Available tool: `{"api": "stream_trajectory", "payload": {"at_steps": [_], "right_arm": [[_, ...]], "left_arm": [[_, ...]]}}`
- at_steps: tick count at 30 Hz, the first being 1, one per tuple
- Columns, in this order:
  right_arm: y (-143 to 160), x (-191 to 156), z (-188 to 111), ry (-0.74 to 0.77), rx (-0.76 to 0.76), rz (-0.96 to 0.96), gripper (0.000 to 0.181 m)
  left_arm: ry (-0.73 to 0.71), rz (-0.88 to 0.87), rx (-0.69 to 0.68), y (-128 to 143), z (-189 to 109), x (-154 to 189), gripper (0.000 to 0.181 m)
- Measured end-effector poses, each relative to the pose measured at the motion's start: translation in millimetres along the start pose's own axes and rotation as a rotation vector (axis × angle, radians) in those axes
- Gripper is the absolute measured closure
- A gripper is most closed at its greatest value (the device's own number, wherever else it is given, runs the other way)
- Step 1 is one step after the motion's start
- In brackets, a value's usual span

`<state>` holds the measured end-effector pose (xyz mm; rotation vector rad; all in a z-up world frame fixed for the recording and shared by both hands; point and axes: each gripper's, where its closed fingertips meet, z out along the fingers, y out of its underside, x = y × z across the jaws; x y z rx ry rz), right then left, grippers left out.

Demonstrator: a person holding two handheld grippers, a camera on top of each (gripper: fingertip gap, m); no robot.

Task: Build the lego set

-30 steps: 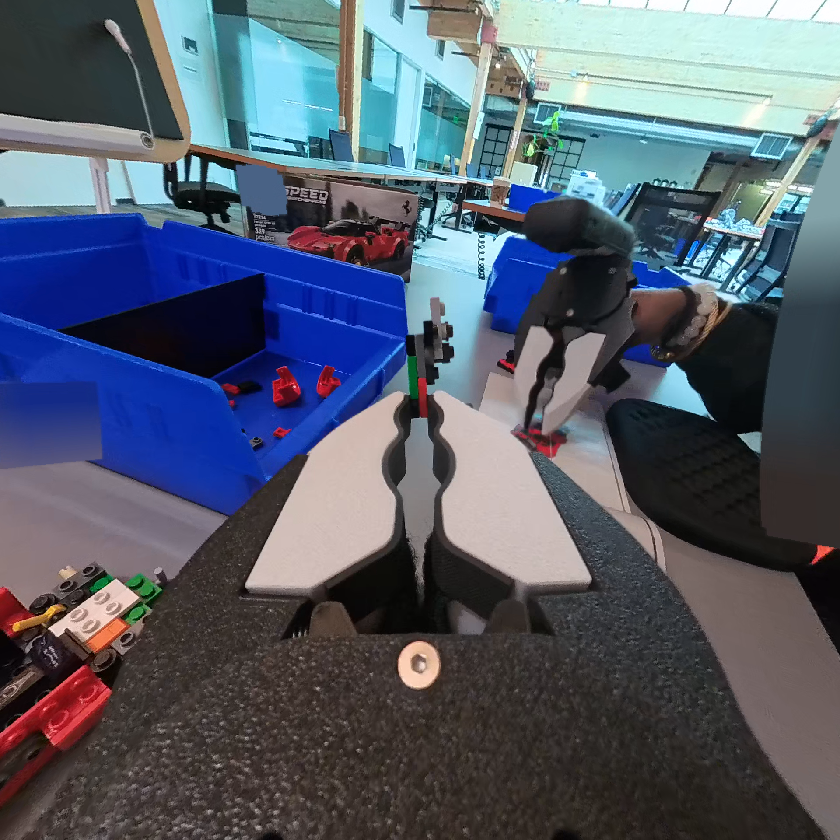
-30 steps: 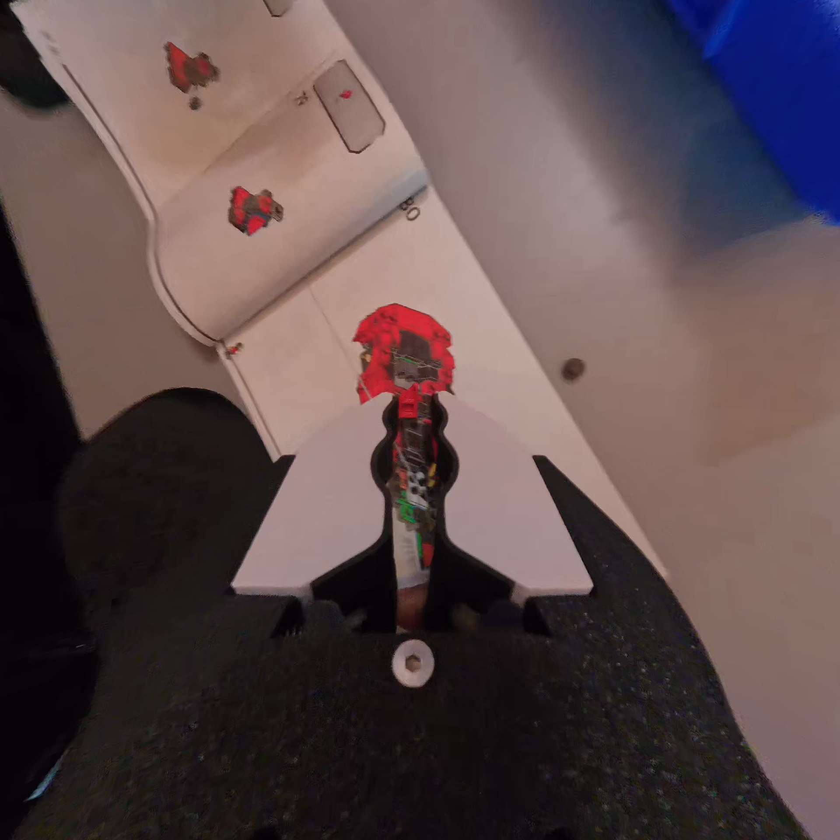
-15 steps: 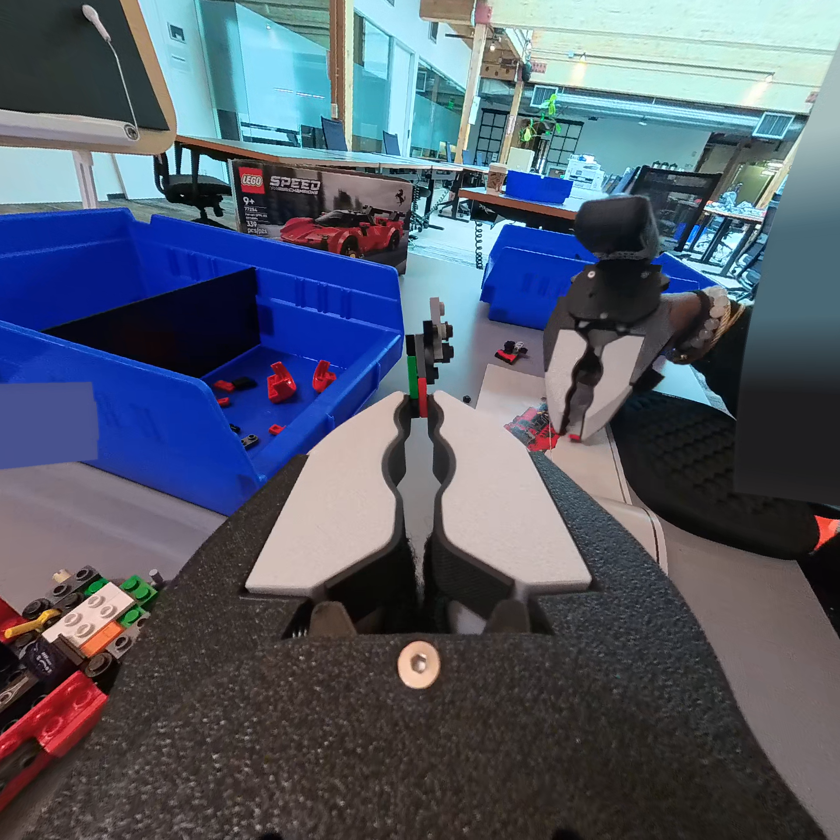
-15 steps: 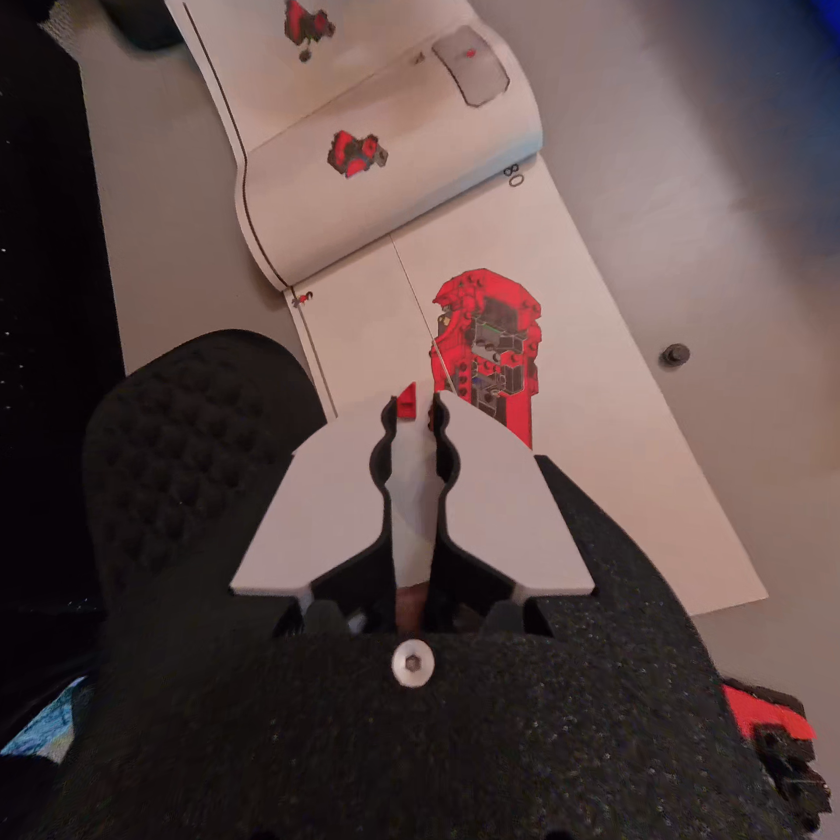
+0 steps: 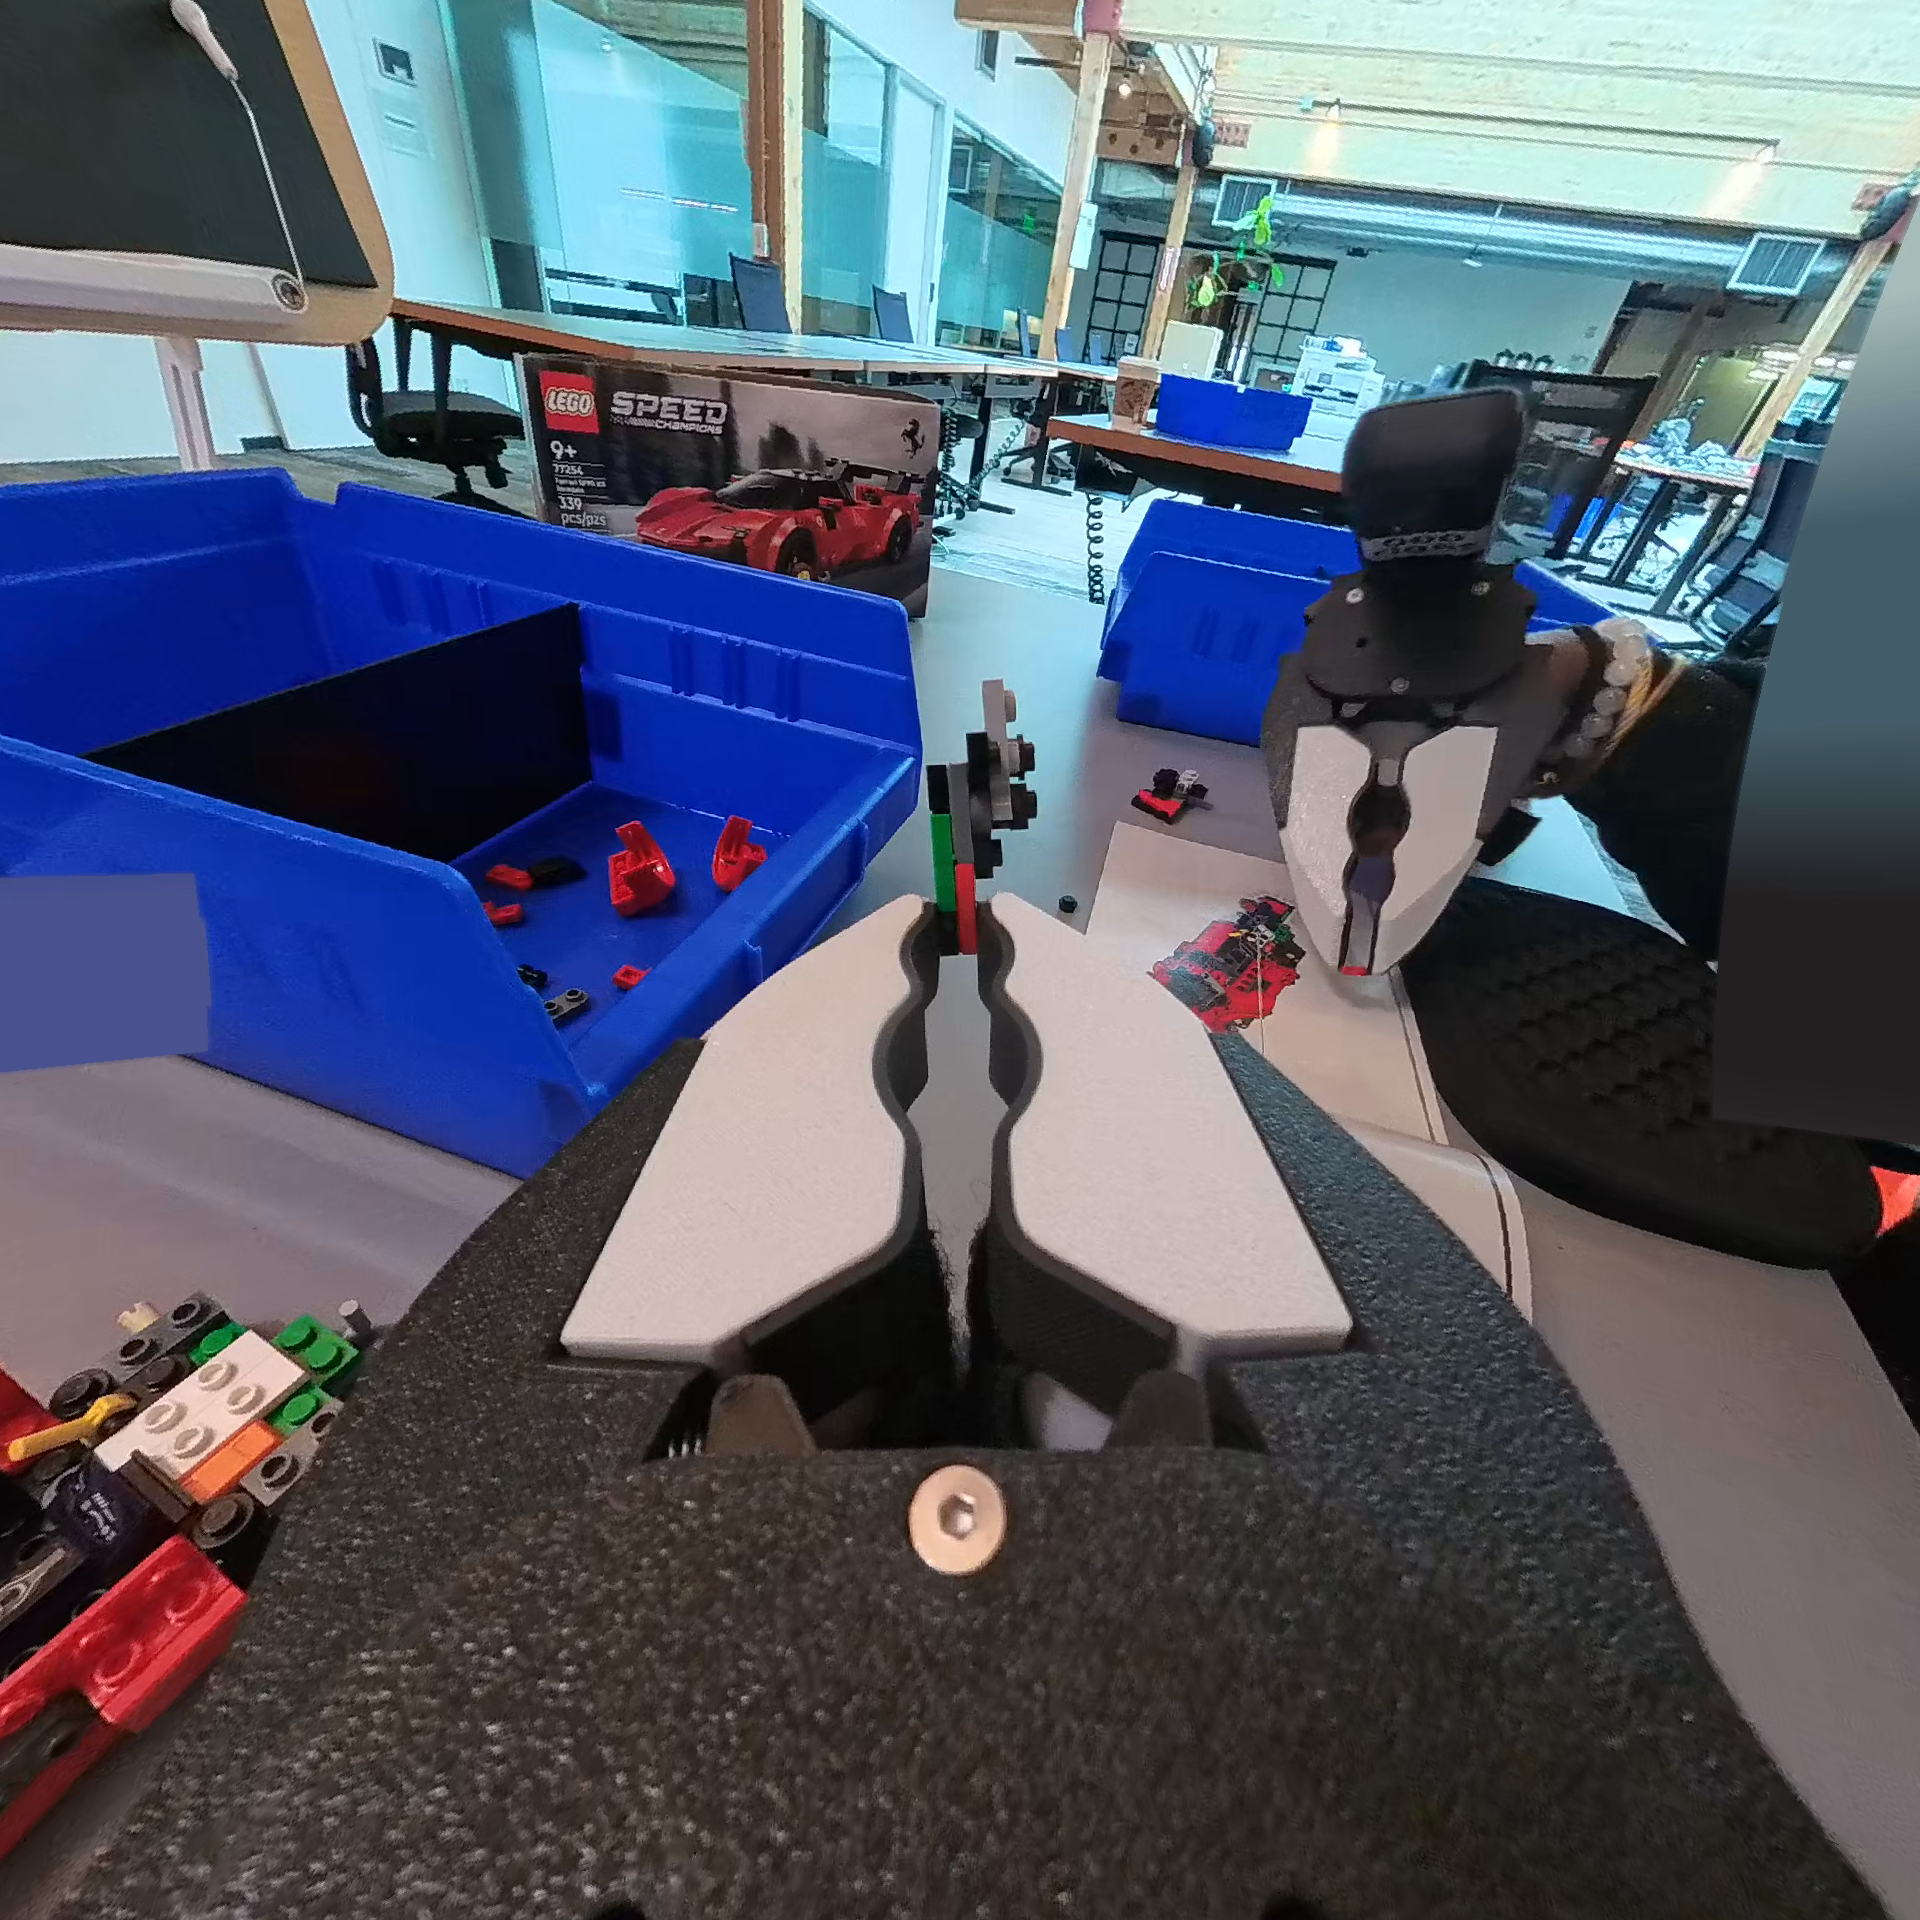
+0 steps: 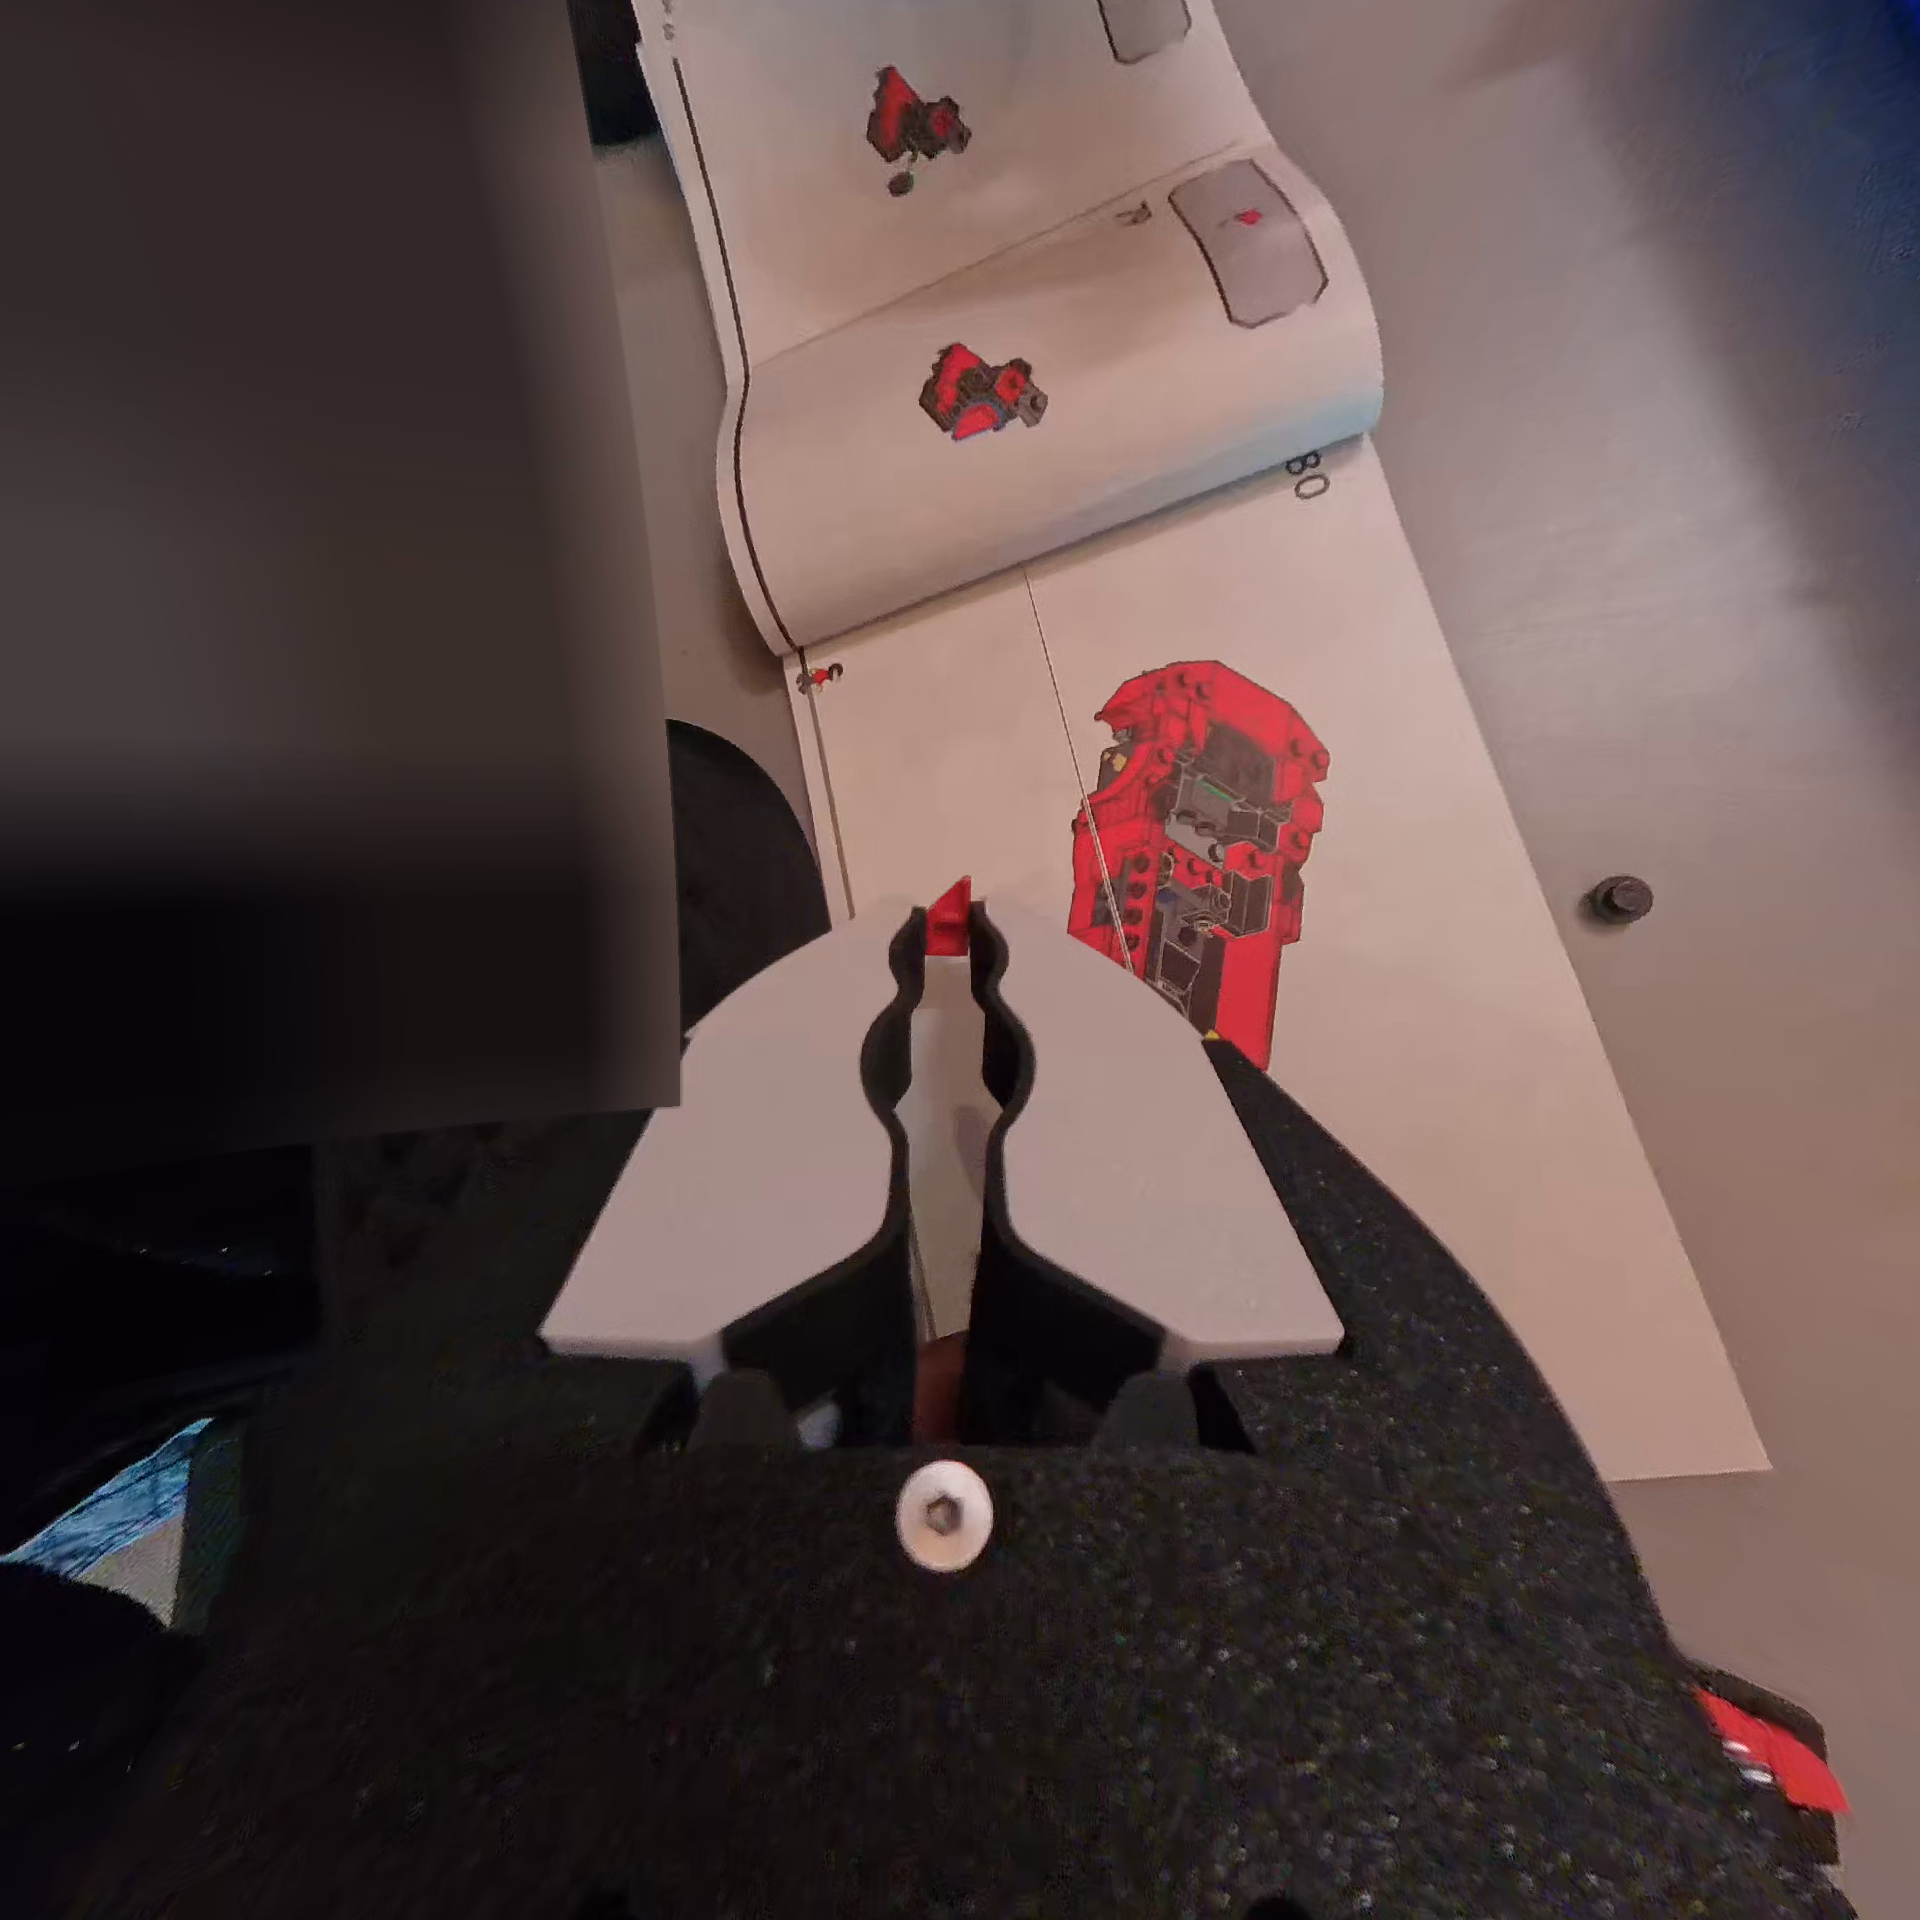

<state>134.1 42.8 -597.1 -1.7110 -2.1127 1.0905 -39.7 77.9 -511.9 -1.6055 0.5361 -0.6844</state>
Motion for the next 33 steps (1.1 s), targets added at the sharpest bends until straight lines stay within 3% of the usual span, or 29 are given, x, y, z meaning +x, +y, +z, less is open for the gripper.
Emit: {"api": "stream_trajectory", "payload": {"at_steps": [6,10,13,17,20,21,26,33], "right_arm": [[-7,-12,-3,-0.158,0.02,0.061,0.172],[10,4,1,-0.051,-0.143,0.008,0.153],[9,16,-1,0.035,-0.164,-0.056,0.139],[11,40,-8,0.155,-0.2,-0.081,0.142],[10,58,-15,0.267,-0.197,-0.126,0.164],[8,58,-16,0.277,-0.182,-0.152,0.172],[-11,46,-21,0.31,-0.046,-0.245,0.173],[-14,42,-17,0.408,0.045,-0.229,0.105]], "left_arm": [[0.001,-0.001,0.002,0,0,0,0.175],[0.0,-0.003,-0.001,1,0,-1,0.175],[0.003,-0.005,-0.002,1,0,-1,0.175],[0.003,-0.004,-0.005,2,1,0,0.175],[0.003,-0.005,-0.005,2,1,-1,0.175],[0.004,-0.006,-0.005,2,1,-1,0.175],[0.004,-0.007,-0.007,2,1,-1,0.175],[-0.001,-0.008,-0.012,3,1,-2,0.175]]}}
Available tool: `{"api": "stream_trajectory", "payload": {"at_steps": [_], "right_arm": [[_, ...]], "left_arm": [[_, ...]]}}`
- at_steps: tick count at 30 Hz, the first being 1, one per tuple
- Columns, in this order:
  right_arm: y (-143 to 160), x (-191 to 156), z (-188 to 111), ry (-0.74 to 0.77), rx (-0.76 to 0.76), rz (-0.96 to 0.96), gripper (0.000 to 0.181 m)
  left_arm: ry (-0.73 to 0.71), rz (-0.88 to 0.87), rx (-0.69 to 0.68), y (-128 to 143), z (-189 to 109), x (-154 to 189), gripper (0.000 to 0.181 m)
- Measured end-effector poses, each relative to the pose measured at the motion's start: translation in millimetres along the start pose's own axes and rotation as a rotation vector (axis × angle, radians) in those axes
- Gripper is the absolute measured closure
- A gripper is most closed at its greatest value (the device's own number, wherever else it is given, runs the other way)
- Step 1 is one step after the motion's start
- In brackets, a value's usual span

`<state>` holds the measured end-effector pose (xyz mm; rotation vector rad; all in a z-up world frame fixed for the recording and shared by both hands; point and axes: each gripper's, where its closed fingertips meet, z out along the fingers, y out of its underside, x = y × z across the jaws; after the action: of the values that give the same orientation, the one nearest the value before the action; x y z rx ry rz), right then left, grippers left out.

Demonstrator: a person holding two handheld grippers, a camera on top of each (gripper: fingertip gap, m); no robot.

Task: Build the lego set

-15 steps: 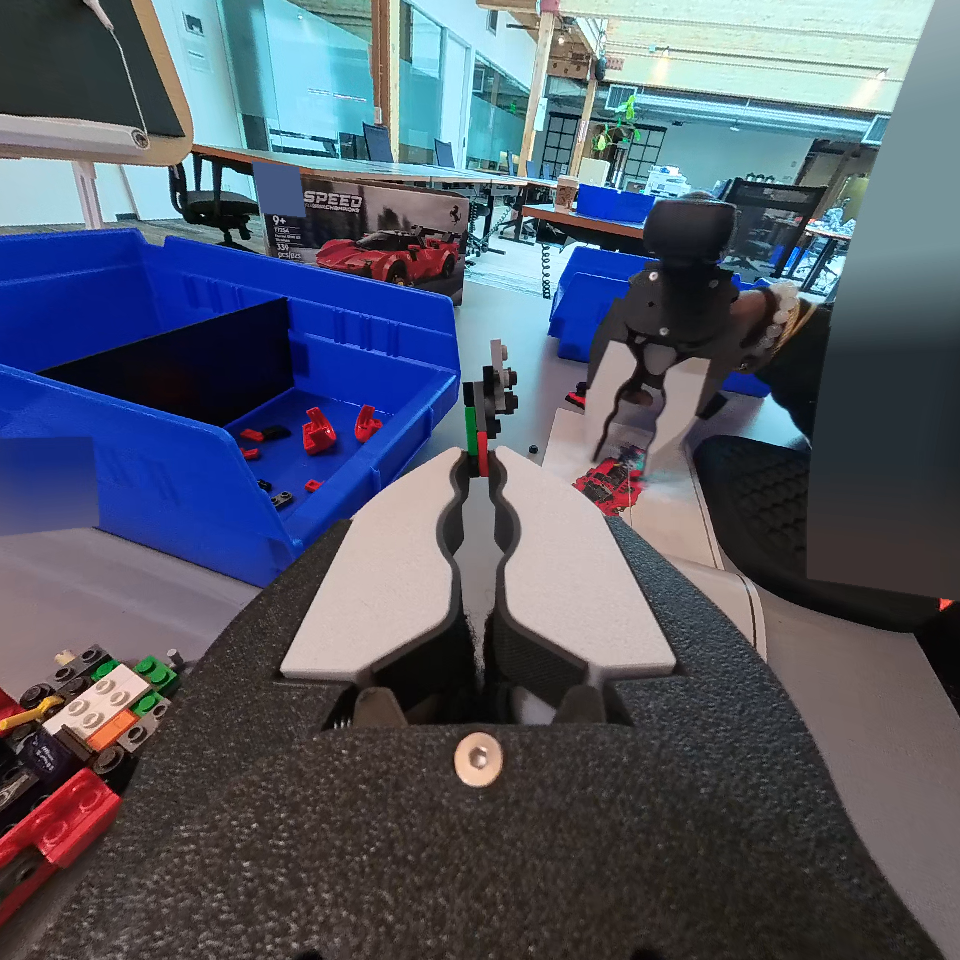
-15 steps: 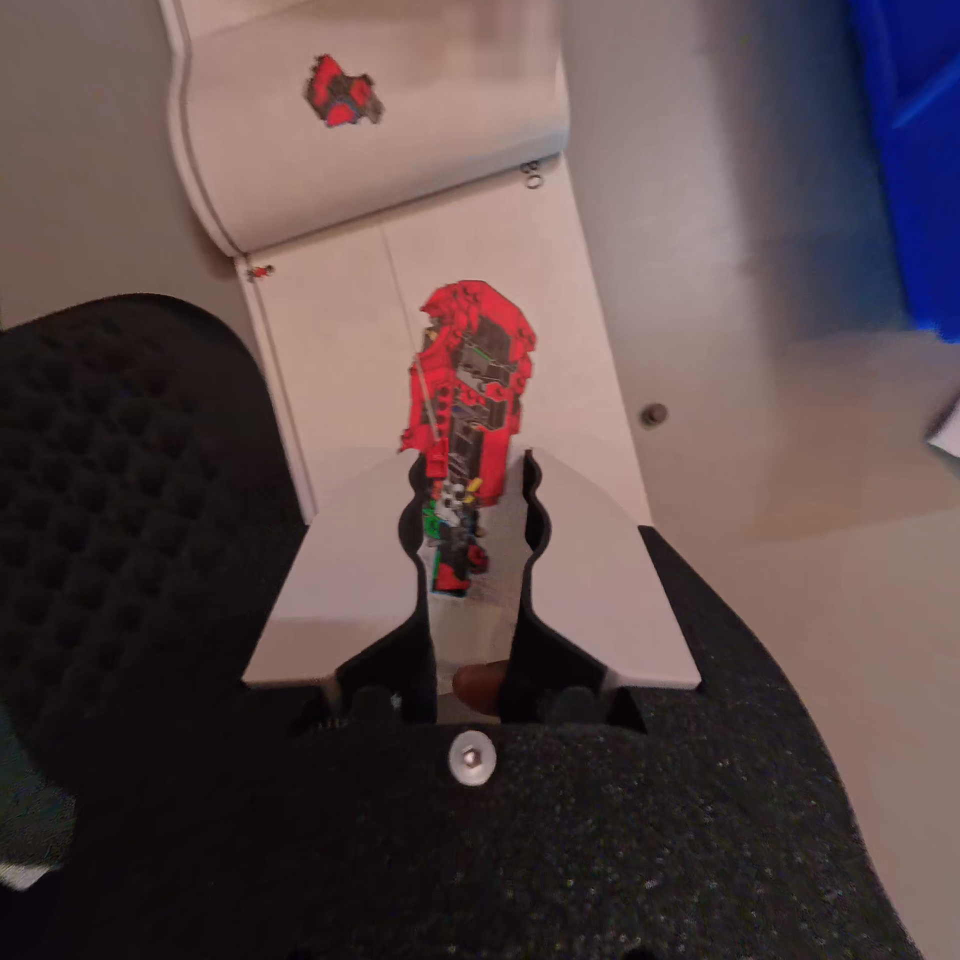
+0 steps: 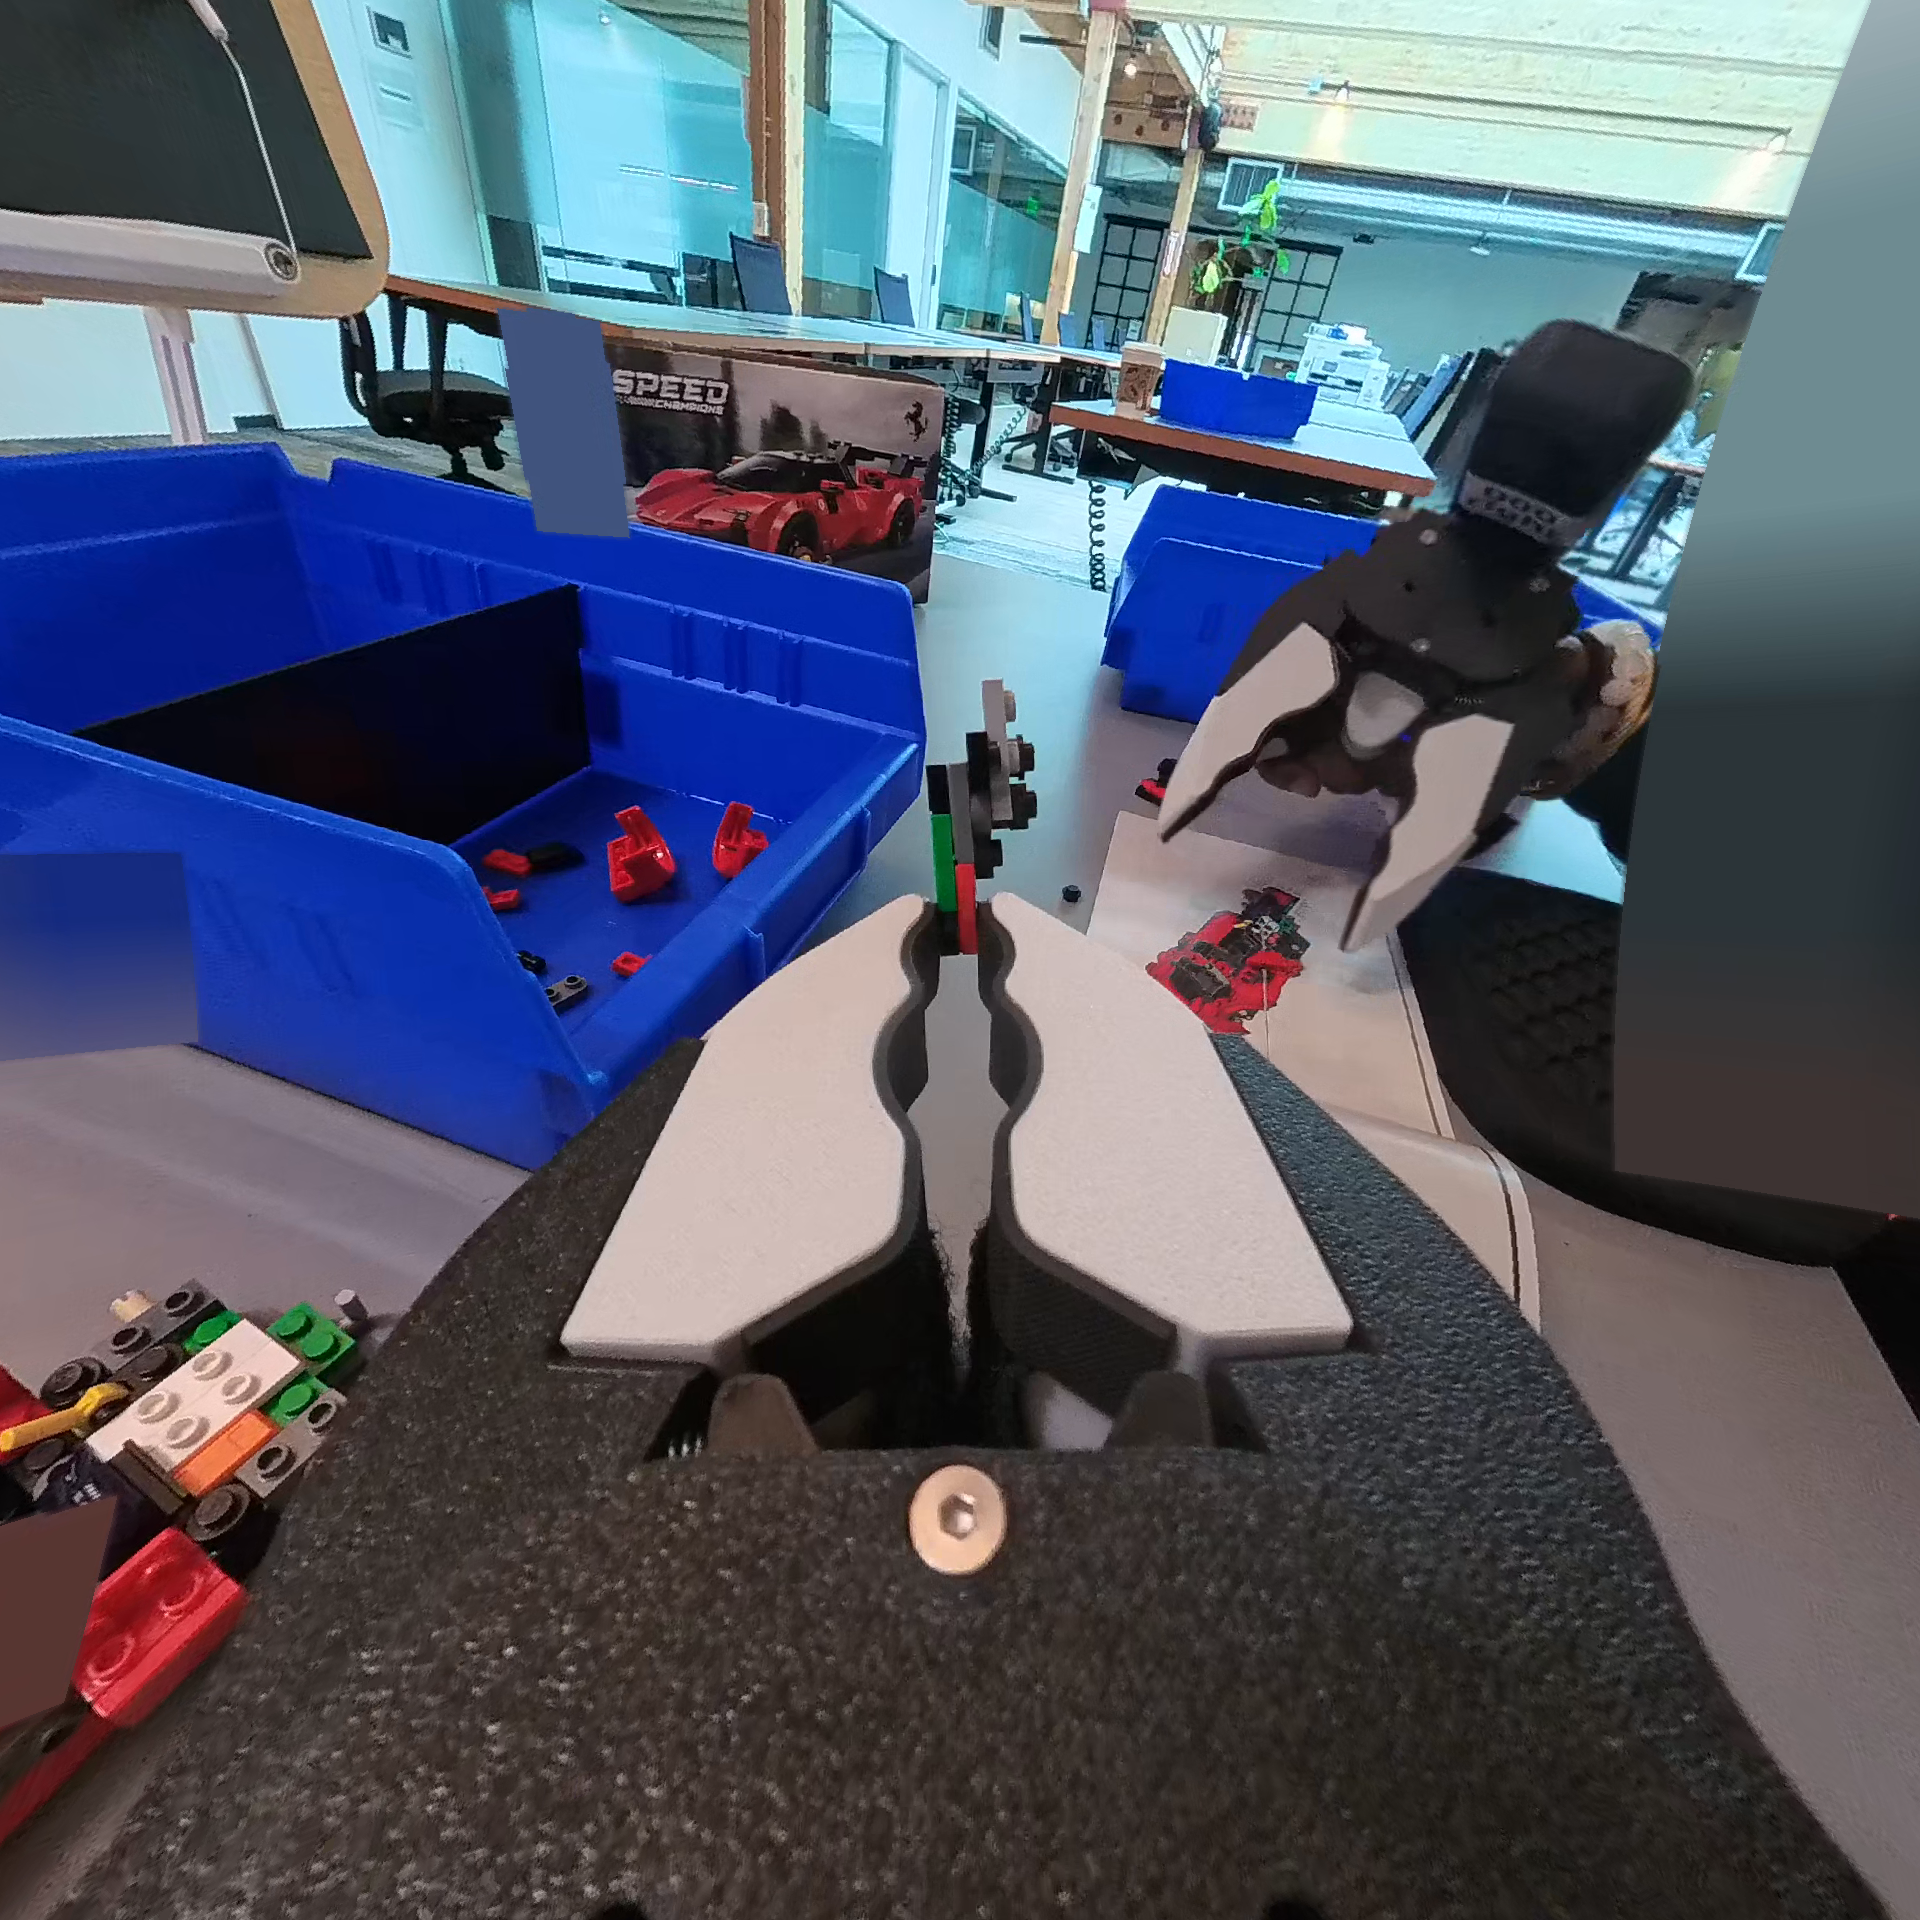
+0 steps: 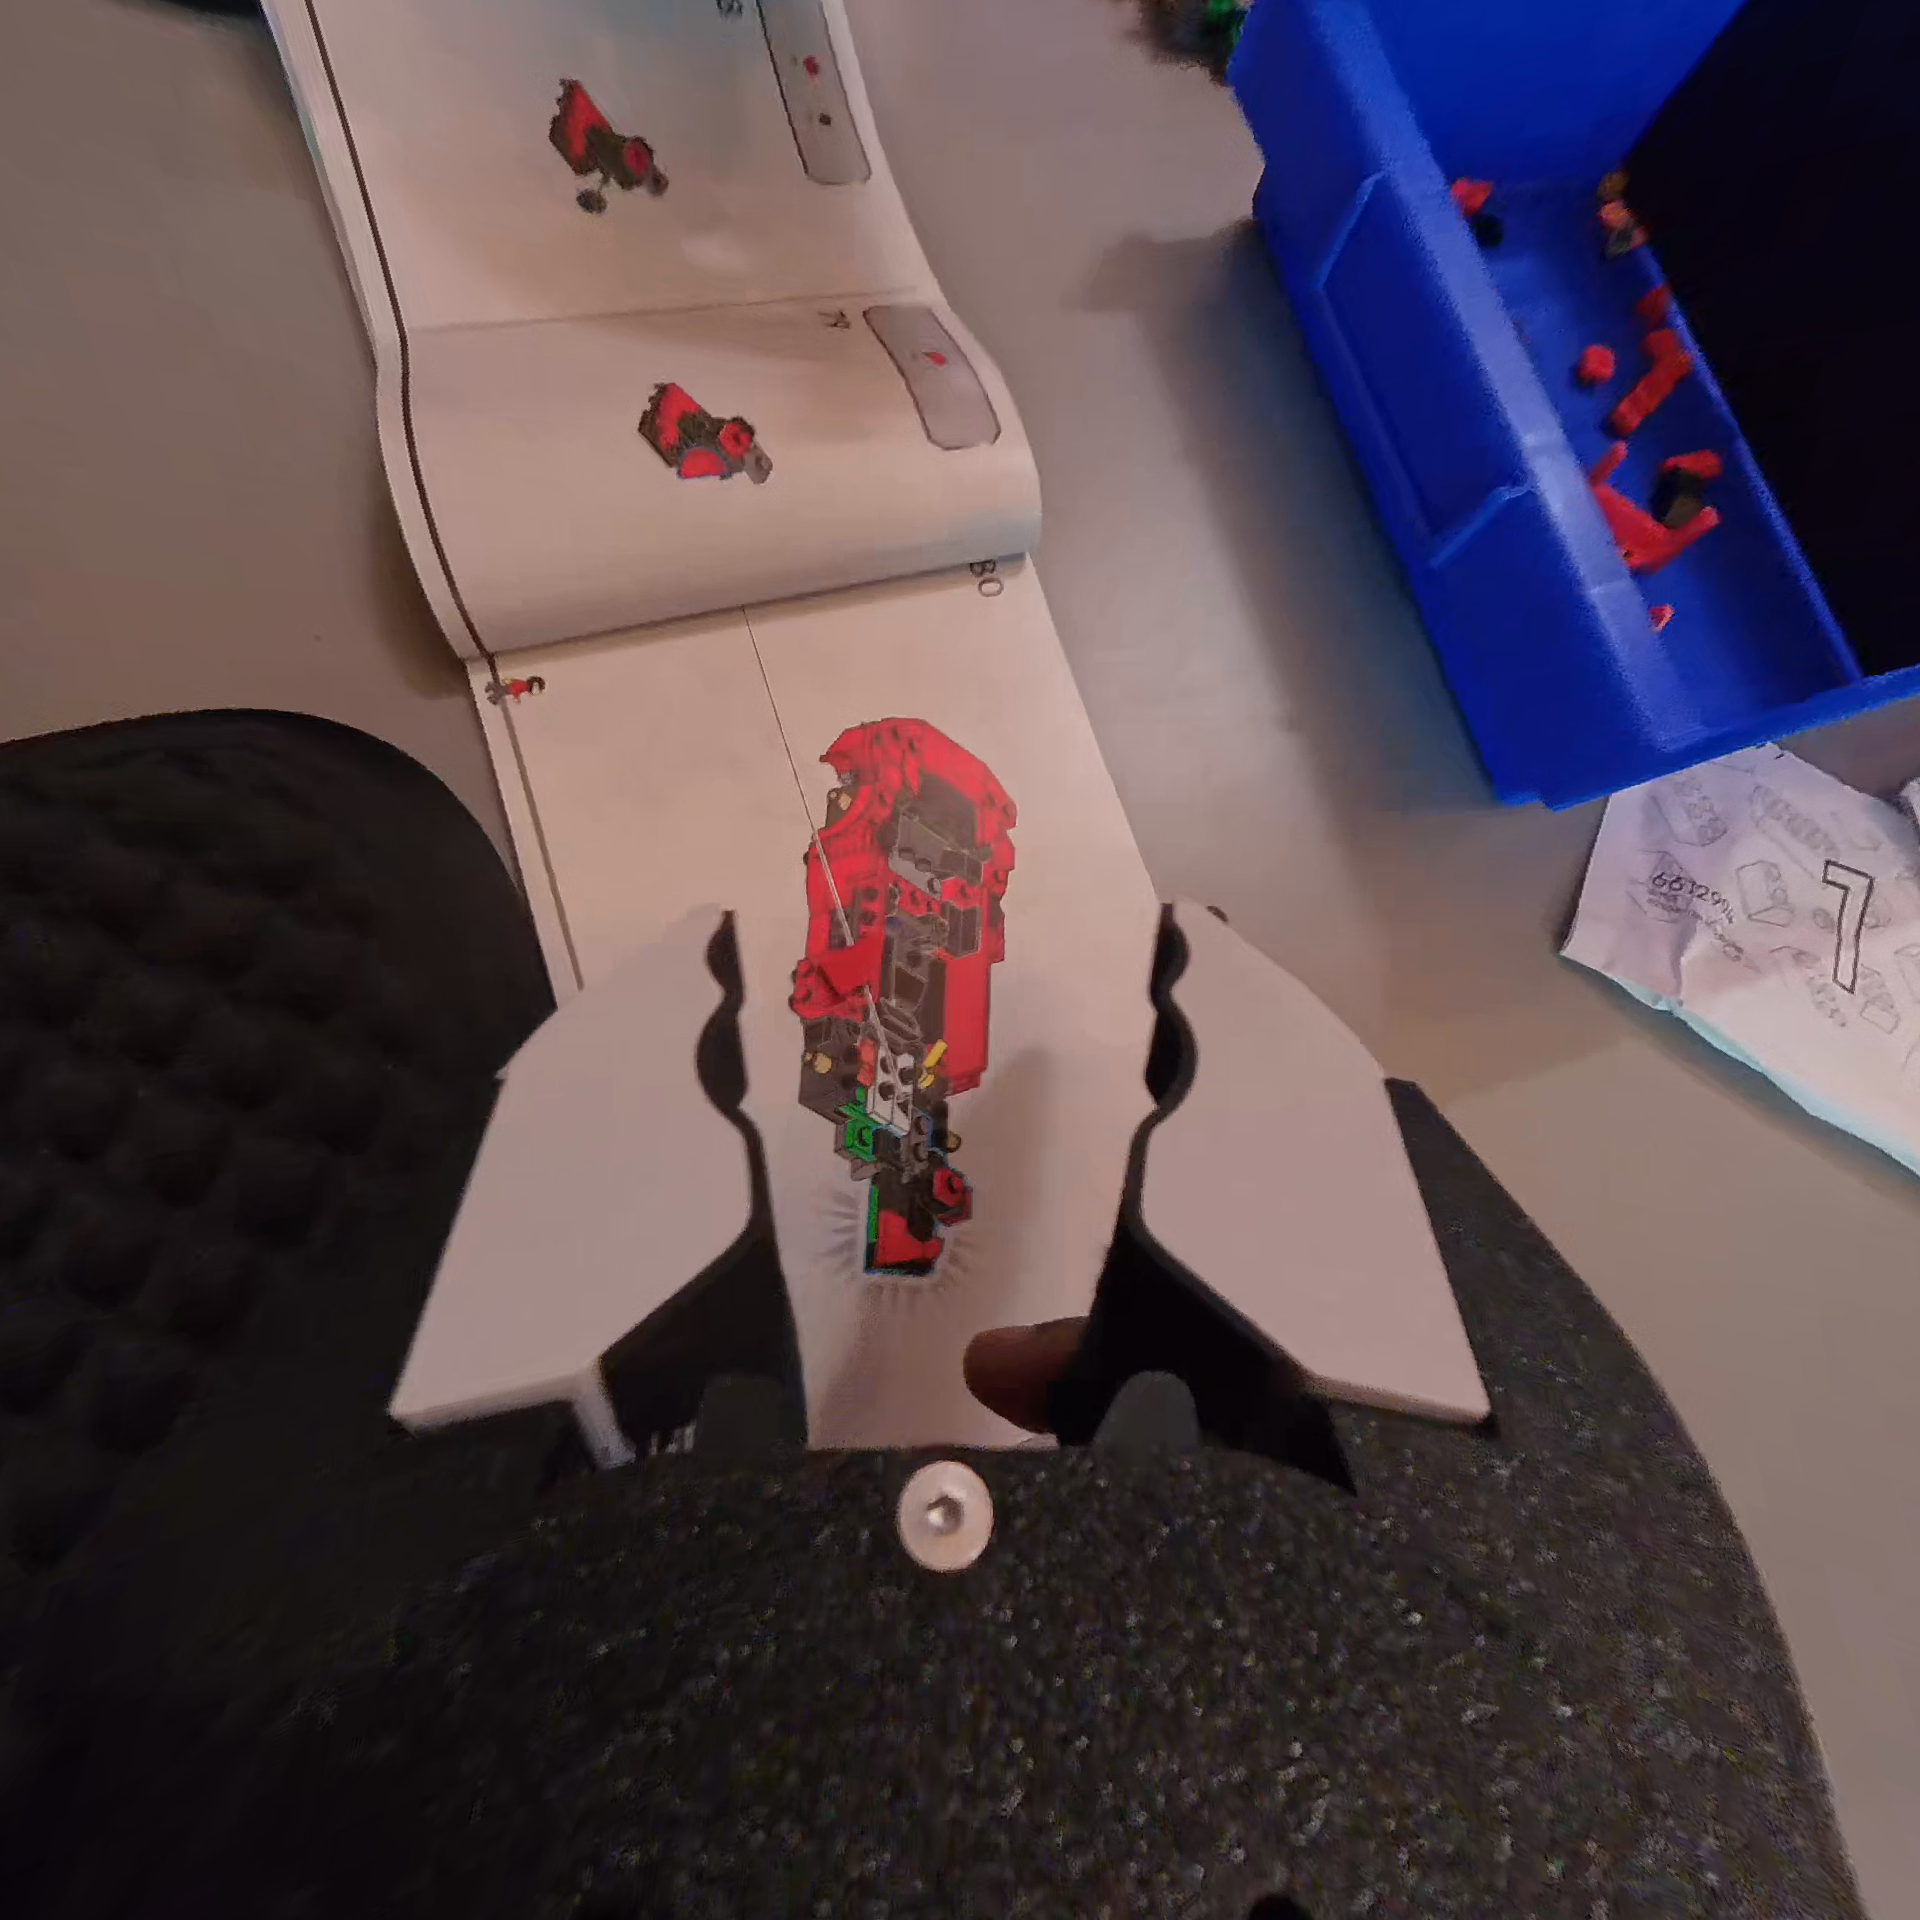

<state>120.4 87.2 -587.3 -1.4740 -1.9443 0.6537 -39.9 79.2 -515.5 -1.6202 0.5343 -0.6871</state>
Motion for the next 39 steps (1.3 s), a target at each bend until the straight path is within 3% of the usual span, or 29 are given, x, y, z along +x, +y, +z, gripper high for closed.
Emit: {"api": "stream_trajectory", "payload": {"at_steps": [2,3,5,6,14,27,39], "right_arm": [[1,-2,0,0.004,0.005,0.012,0.104],[-1,-3,-2,0.001,0.032,0.013,0.12],[-3,-12,-7,-0.047,0.068,-0.028,0.169],[-2,-15,-7,-0.058,0.057,-0.029,0.173],[17,-23,7,-0.113,-0.075,0.101,0.155],[19,-21,10,-0.148,-0.065,0.148,0.165],[20,-21,7,-0.148,-0.069,0.15,0.163]], "left_arm": [[-0.002,0.0,-0.003,1,0,0,0.175],[-0.001,0.0,-0.004,1,0,0,0.175],[-0.002,0.004,-0.007,1,1,0,0.175],[-0.003,0.006,-0.008,2,1,0,0.175],[0.0,0.012,-0.016,3,1,1,0.175],[0.028,0.018,-0.026,4,2,5,0.175],[0.048,0.03,-0.008,-2,0,9,0.175]]}}
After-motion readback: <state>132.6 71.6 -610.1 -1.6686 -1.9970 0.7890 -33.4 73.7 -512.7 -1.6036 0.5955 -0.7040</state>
